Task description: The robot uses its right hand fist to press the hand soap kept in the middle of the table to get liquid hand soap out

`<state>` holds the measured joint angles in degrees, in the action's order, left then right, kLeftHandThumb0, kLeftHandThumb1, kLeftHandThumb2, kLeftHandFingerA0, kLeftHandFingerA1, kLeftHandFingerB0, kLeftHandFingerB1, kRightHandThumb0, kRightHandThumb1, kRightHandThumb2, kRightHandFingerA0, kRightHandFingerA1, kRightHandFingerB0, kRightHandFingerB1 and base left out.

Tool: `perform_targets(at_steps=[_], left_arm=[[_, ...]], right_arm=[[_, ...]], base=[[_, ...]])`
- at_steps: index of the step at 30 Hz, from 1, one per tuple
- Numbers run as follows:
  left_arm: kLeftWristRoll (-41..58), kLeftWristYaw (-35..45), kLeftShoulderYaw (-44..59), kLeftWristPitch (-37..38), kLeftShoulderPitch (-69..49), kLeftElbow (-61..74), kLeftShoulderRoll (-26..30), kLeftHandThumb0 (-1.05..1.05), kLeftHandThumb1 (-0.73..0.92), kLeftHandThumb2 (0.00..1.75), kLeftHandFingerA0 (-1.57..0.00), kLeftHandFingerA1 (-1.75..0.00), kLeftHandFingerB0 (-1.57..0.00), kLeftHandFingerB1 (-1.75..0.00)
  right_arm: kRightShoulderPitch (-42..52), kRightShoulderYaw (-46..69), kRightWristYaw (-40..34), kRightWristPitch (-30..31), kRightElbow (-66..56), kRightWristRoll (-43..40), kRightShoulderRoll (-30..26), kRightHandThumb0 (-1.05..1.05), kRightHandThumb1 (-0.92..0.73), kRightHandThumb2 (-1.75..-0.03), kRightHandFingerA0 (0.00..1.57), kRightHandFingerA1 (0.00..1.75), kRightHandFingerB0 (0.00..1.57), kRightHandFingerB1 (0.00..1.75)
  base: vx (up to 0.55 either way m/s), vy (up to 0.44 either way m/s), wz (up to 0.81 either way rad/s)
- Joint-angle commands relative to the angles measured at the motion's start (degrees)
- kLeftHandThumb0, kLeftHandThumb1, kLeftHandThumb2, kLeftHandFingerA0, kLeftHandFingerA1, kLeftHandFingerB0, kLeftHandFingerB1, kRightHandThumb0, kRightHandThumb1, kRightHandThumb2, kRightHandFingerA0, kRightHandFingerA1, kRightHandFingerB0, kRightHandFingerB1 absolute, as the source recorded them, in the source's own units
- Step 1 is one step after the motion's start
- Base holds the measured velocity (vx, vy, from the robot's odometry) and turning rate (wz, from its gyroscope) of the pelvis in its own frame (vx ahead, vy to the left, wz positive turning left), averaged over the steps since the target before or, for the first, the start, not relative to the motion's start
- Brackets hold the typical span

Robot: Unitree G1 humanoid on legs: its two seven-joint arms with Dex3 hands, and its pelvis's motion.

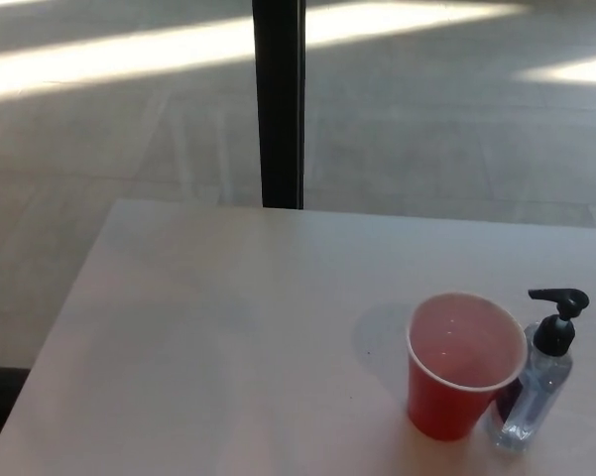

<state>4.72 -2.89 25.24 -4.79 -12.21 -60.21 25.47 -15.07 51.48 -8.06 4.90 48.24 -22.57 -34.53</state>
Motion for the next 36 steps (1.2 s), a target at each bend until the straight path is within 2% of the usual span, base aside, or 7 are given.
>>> perform_targets(at_steps=[1,6,13,19,22,26,36], left_arm=[[0.3,-1.5,-0.2,-1.7,-0.1,0.3,1.2,-0.17,0.35,0.85,-0.81,-0.95,-0.56,-0.77],[0.0,-1.1,-0.7,-0.7,0.0,-0.8,1.4,-0.19,0.35,0.85,-0.80,-0.93,-0.56,-0.77],[0.5,-0.6,-0.6,-0.3,-0.5,0.0,1.2,-0.17,0.36,0.81,-0.78,-0.95,-0.60,-0.80],[0.9,-0.8,-0.6,-1.3,-1.0,1.7,1.0,-0.15,0.35,0.87,-0.79,-0.93,-0.58,-0.78],[1.3,-0.5,-0.2,-0.8,-0.9,0.9,0.9,-0.16,0.36,0.83,-0.76,-0.97,-0.57,-0.80],[1.4,-0.7,-0.3,-1.6,-1.5,2.6,0.3,-0.14,0.35,0.89,-0.78,-0.93,-0.55,-0.77],[1.7,-0.4,-0.1,-0.9,-1.3,1.2,0.6,-0.15,0.36,0.84,-0.75,-0.95,-0.57,-0.80]], right_arm=[[-7.4,-3.7,-2.2,2.7,-13.6,-1.6,-1.1,-0.59,-0.80,-0.64,0.56,0.63,0.18,0.38],[-18.1,-8.2,-3.2,-1.7,-22.0,-0.7,-0.3,-0.44,-0.78,-0.63,0.98,1.06,0.55,0.52],[-26.9,-14.9,-3.9,0.6,-27.7,0.5,2.5,-0.33,-0.77,-0.72,0.94,1.69,0.71,0.95],[-28.6,-25.6,4.4,5.1,-34.0,-2.0,8.1,-0.22,-0.59,-0.98,0.94,1.75,0.63,1.33],[-27.3,-30.2,7.7,7.2,-36.2,-1.7,9.4,-0.30,-0.59,-0.93,1.01,1.75,0.86,1.07],[-22.7,-38.0,6.8,13.3,-47.9,-0.3,11.8,-0.18,-0.61,-0.95,1.18,1.67,0.75,1.22],[-16.4,-42.7,7.2,18.2,-54.1,-0.5,15.6,-0.23,-0.59,-1.03,0.97,1.75,0.71,1.45]], base=[[0.00,0.000,0.00],[0.00,0.000,0.00],[0.00,0.000,0.00],[0.00,0.000,0.01],[0.00,0.000,0.00],[0.00,0.000,0.00],[0.00,0.000,0.00]])
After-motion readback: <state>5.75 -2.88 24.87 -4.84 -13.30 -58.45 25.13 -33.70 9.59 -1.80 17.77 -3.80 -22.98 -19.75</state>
